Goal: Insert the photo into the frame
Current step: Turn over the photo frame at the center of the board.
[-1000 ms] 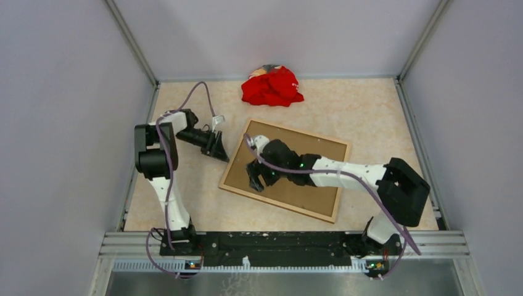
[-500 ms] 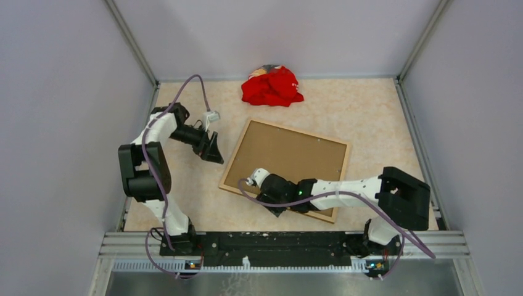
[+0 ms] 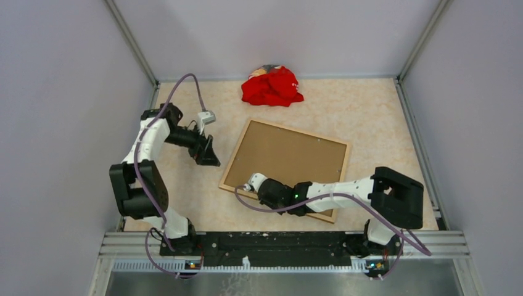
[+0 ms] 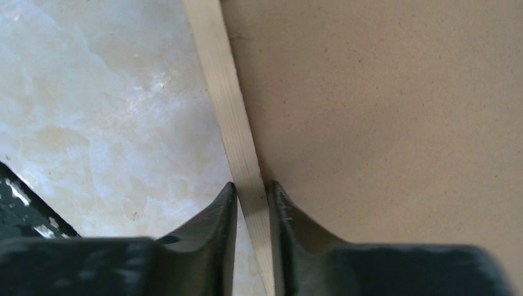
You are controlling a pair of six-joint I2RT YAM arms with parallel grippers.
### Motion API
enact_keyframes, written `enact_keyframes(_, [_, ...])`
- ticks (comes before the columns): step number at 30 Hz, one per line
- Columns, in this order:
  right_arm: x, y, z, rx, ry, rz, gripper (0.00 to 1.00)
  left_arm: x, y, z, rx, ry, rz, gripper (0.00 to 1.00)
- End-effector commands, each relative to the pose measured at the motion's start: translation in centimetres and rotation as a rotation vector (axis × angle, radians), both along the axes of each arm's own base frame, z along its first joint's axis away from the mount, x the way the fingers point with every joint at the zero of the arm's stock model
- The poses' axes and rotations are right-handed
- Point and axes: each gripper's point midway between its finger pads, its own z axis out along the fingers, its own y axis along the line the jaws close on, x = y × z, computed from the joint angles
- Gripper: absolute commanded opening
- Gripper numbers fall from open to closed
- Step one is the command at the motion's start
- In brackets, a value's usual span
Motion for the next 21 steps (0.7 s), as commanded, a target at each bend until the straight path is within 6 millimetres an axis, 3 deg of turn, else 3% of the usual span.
enact_keyframes(1, [0.5, 1.5, 1.2, 0.02, -0.031, 0.013, 0.11, -0.7, -1.0, 3.1, -0.084, -0.166, -0.077, 0.99])
enact_keyframes(2, [0.6, 1.7, 1.7, 0.019, -0.037, 0.017, 0.02, -1.0, -1.2, 3.3, -0.095, -0.198, -0.103, 0.99])
enact_keyframes(3, [0.8, 1.9, 2.4, 0.022, -0.047, 0.017, 0.0, -1.4, -1.3, 3.3, -0.1, -0.238, -0.134, 0.99])
enact_keyframes(13, [2.5, 5.3, 13.1, 0.341, 0.01, -0.001, 0.0, -5.0, 0.0, 0.8, 0.139, -0.791, -0.439, 0.99])
enact_keyframes(21, [2.0, 7.3, 17.8, 0.432, 0.093, 0.049, 0.0, -3.9, -1.4, 4.6, 0.307, -1.438, -0.581, 0.99])
